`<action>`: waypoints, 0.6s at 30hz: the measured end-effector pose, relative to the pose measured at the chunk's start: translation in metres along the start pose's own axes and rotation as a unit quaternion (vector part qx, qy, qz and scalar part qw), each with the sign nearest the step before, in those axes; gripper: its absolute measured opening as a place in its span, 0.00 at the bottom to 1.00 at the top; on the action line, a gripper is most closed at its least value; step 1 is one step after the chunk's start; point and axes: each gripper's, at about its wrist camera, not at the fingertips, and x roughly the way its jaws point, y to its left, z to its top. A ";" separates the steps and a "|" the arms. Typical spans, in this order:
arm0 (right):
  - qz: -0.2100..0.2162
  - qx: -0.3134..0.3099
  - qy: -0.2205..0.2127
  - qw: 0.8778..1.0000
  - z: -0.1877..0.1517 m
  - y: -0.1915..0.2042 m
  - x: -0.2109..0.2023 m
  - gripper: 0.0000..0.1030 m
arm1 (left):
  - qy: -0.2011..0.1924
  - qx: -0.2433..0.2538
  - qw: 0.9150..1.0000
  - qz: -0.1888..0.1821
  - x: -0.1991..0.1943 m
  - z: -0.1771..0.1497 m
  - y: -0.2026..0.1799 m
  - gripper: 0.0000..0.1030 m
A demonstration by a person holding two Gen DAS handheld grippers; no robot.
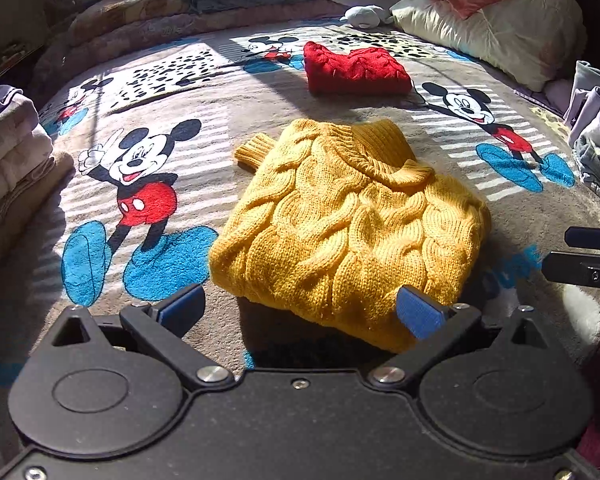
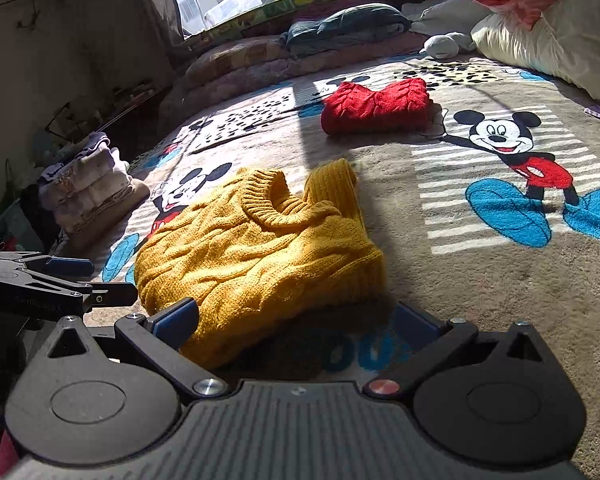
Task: Fold clothes
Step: 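Grasp the yellow sweater's edge with the right gripper while the left gripper grasps beside it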
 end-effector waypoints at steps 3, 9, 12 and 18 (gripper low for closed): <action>-0.016 -0.018 0.006 1.000 0.010 -0.003 0.015 1.00 | 0.008 0.006 1.000 -0.015 0.015 0.018 0.005 1.00; -0.058 -0.046 0.028 0.997 0.031 -0.009 0.046 1.00 | 0.016 0.026 0.999 -0.041 0.047 0.055 0.011 0.99; -0.067 -0.054 0.030 0.996 0.038 -0.008 0.052 1.00 | 0.017 0.027 0.998 -0.047 0.060 0.069 0.016 0.99; -0.077 -0.068 0.032 0.994 0.048 -0.008 0.058 0.99 | 0.018 0.035 0.998 -0.056 0.081 0.087 0.025 0.94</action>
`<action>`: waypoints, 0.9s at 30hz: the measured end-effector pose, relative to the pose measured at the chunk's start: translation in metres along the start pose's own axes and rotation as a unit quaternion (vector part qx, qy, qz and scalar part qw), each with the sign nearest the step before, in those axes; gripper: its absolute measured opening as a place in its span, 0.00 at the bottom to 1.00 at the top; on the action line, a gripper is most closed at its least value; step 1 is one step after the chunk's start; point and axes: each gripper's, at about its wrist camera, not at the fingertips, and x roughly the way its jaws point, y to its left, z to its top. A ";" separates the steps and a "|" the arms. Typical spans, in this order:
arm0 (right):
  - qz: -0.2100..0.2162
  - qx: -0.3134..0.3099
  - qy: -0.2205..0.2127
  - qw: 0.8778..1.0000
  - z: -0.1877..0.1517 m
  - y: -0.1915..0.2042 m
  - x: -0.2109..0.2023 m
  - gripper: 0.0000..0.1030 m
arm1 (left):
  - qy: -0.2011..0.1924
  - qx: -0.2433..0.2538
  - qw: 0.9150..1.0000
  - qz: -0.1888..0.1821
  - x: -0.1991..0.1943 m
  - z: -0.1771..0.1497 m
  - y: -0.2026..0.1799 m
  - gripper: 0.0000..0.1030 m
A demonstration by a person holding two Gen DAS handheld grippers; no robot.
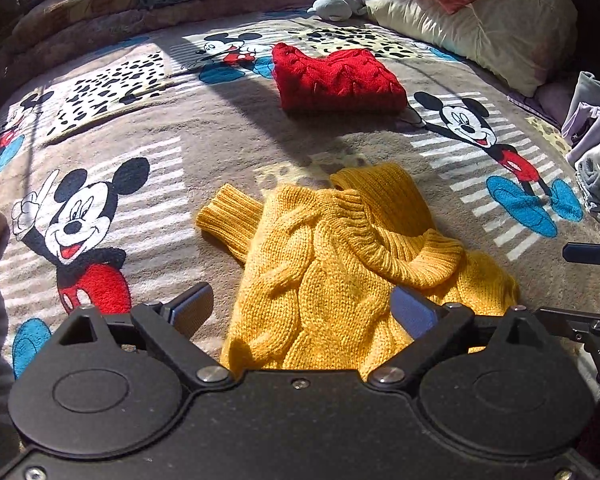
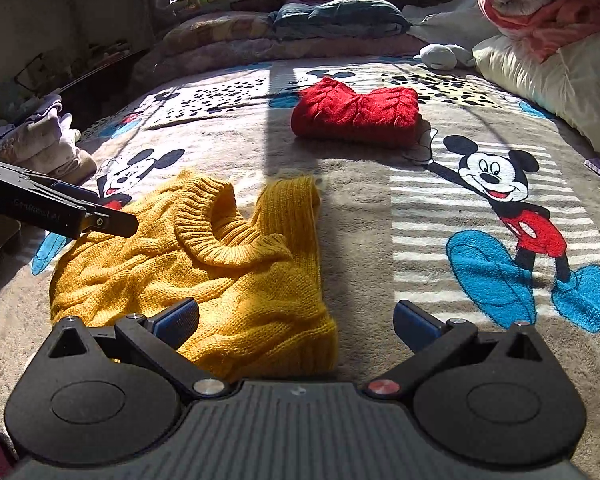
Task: Fold clothes
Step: 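Grasp the yellow sweater's edge with the right gripper while the left gripper grasps beside it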
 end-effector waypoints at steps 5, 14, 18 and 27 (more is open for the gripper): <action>-0.004 -0.008 0.003 1.000 0.007 -0.001 0.004 0.99 | 0.006 0.006 1.000 -0.016 0.013 0.012 0.007 0.72; -0.002 -0.016 0.012 1.000 0.014 0.001 0.017 0.99 | 0.016 0.036 0.998 -0.041 0.027 0.028 0.011 0.66; 0.002 -0.020 0.018 1.000 0.016 0.004 0.024 0.99 | 0.032 0.047 0.997 -0.049 0.037 0.033 0.015 0.66; 0.015 -0.024 0.042 0.999 0.013 0.010 0.047 0.98 | 0.060 0.042 0.993 -0.089 0.059 0.036 0.027 0.66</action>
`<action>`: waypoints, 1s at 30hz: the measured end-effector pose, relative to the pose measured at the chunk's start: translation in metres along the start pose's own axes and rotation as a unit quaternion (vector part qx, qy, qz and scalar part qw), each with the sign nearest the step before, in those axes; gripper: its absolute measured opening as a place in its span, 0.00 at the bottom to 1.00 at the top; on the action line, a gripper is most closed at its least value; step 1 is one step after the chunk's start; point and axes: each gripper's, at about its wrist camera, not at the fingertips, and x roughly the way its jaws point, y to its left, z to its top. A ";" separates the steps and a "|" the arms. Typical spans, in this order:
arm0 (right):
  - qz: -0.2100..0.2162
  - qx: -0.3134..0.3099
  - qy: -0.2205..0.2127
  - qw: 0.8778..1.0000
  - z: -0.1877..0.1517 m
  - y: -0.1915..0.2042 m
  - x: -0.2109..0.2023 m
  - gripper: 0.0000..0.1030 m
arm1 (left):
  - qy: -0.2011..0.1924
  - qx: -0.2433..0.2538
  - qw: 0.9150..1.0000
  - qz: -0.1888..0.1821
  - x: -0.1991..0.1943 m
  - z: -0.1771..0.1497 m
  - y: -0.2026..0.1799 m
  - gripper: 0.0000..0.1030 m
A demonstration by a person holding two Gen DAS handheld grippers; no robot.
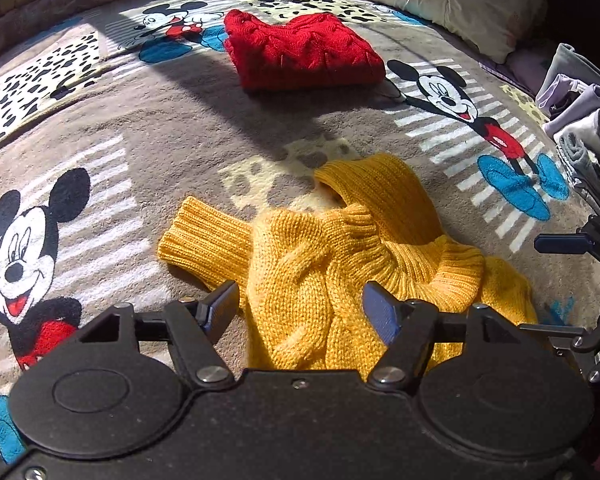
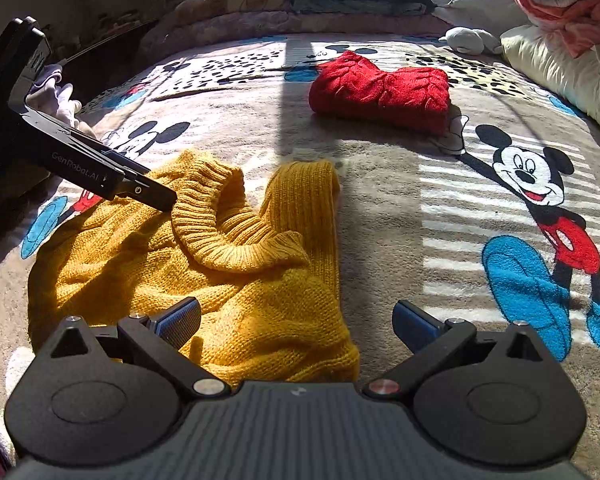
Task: Fold clothes
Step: 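Grasp the yellow sweater's edge with the right gripper while the left gripper grasps beside it, then lift the sweater off the bed with both grippers, letting it unfold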
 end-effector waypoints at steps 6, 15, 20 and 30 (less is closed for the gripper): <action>0.037 0.010 0.018 0.999 -0.006 -0.004 0.014 0.91 | 0.010 0.004 1.000 -0.026 0.002 0.004 0.008 0.66; 0.059 0.032 0.007 0.998 -0.009 -0.017 0.023 0.85 | 0.026 0.037 0.998 -0.051 0.007 0.018 0.012 0.66; 0.060 0.028 0.020 0.998 -0.003 -0.019 0.033 0.53 | 0.032 0.045 0.997 -0.051 0.016 0.020 0.009 0.40; 0.036 -0.037 -0.013 0.999 0.010 0.003 -0.011 0.25 | -0.048 0.080 0.996 -0.004 -0.045 0.001 -0.023 0.12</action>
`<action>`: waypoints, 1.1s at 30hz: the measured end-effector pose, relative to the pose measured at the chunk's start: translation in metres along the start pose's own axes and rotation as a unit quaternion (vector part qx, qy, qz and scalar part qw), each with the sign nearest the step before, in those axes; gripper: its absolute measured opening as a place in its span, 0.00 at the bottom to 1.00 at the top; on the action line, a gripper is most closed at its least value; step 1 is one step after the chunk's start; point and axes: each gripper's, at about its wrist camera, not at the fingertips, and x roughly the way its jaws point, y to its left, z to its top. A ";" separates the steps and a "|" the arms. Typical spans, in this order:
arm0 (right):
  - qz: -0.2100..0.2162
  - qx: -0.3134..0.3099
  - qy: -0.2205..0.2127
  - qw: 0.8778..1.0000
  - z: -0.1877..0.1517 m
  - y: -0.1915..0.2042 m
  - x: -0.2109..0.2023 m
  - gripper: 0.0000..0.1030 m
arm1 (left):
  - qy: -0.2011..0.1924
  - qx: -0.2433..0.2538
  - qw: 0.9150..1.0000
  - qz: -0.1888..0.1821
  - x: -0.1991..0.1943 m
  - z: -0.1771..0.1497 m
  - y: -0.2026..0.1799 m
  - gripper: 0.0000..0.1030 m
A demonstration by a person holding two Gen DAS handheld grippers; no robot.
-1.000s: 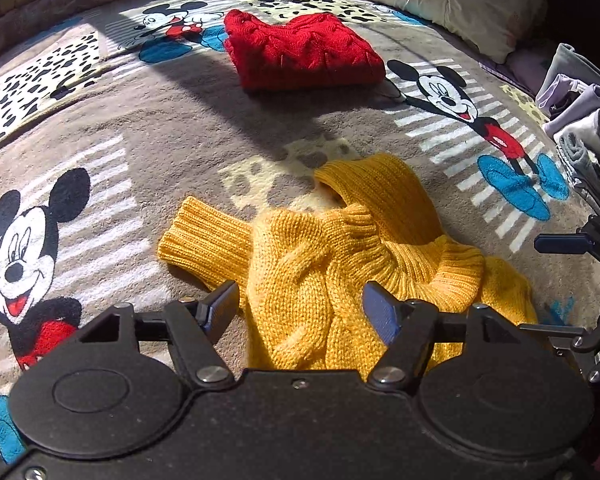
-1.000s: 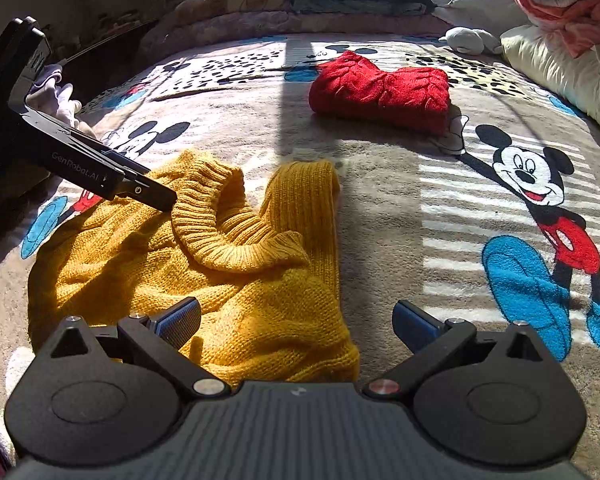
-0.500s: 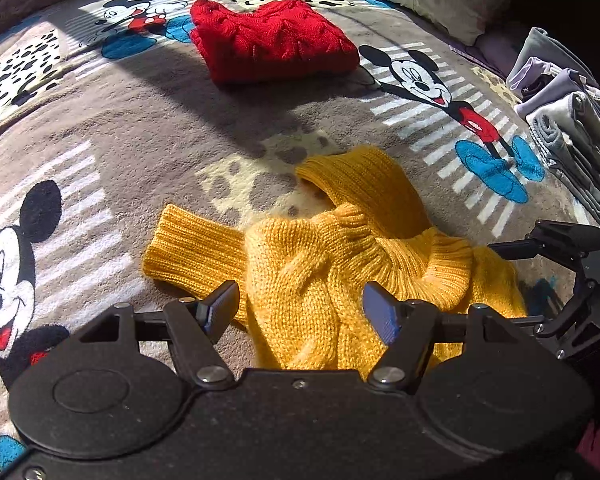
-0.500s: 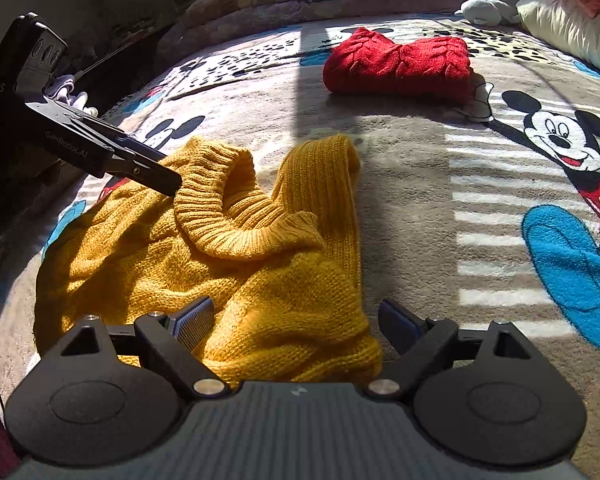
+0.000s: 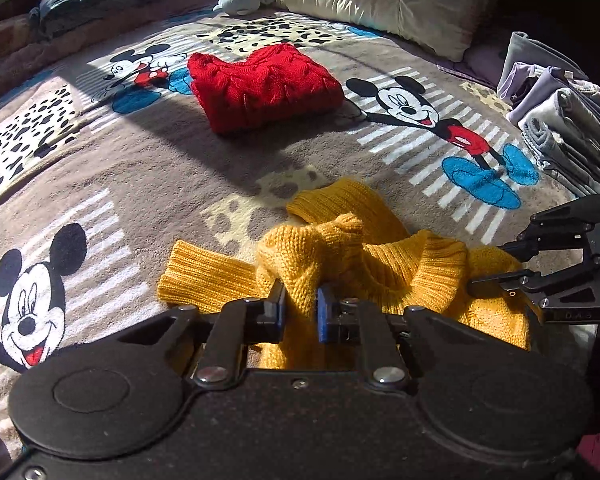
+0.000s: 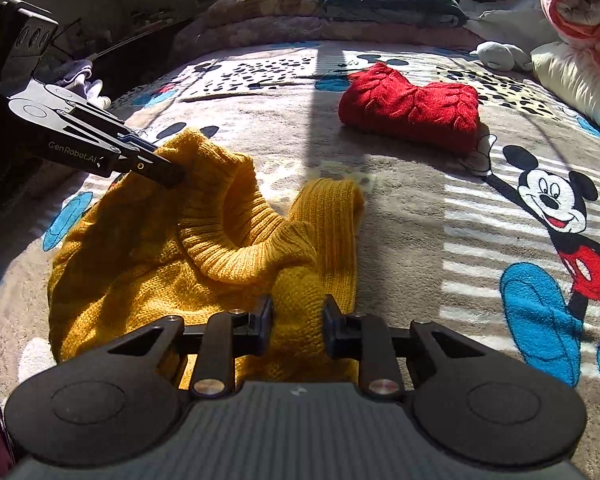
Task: Fold clothes
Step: 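Lift the sweater off the bed with both grippers, letting it unfold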
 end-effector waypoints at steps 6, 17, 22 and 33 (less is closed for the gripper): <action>-0.012 -0.041 -0.025 0.999 0.012 0.027 -0.031 0.24 | -0.046 0.010 0.998 0.029 -0.055 -0.009 -0.026 0.11; -0.025 -0.101 -0.055 0.993 0.021 0.072 -0.079 0.23 | -0.090 -0.011 0.994 0.061 -0.115 -0.047 -0.040 0.11; -0.024 -0.116 -0.060 0.991 0.021 0.087 -0.088 0.22 | -0.102 -0.023 0.992 0.071 -0.131 -0.063 -0.040 0.10; -0.030 -0.144 -0.086 0.985 0.054 0.101 -0.101 0.21 | -0.156 -0.053 0.982 0.090 -0.170 -0.065 -0.028 0.10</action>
